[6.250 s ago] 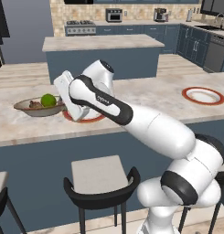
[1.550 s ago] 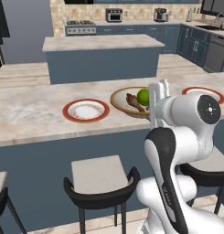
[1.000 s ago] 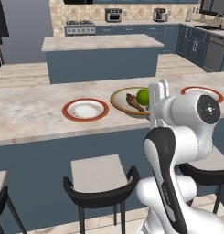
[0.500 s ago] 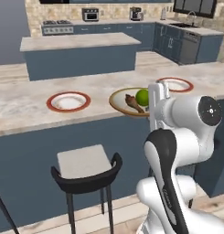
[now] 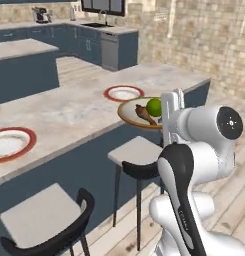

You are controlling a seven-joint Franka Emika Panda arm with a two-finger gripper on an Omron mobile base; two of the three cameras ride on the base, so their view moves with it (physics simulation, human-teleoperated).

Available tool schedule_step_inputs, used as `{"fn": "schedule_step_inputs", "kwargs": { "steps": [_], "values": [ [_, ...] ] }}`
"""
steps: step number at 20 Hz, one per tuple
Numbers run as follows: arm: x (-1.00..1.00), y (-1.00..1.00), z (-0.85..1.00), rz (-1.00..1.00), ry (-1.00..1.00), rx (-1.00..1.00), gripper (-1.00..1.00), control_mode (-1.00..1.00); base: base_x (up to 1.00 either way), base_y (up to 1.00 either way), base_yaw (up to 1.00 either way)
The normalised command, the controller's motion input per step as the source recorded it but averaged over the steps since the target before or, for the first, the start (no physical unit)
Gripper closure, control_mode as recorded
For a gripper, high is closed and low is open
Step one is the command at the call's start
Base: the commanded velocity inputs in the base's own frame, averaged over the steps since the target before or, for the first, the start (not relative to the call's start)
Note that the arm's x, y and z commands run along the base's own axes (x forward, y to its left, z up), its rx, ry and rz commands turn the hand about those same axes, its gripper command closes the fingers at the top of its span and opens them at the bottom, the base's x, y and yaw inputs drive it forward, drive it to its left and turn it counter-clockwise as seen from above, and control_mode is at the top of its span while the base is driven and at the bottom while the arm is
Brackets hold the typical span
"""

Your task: Pick the chicken drumstick and lime from their plates and place them in the bowl. Then put the bowl in the fridge.

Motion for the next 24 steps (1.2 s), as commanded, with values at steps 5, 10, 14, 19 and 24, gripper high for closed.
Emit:
{"fn": "schedule_step_inputs", "kwargs": {
  "steps": [5,10,14,19,24],
  "values": [
    [0.0,0.0,0.0,0.0,0.0,0.0,1.0,1.0,0.05,-0.2,-0.7],
    [0.0,0.0,0.0,0.0,0.0,0.0,1.0,1.0,0.09,-0.23,-0.66],
    [0.0,0.0,0.0,0.0,0.0,0.0,1.0,1.0,0.31,-0.28,-0.48],
    [0.0,0.0,0.0,0.0,0.0,0.0,1.0,1.0,0.65,-0.28,-0.19],
    [0.0,0.0,0.0,0.0,0.0,0.0,1.0,1.0,0.8,-0.29,-0.05]
  ]
}}
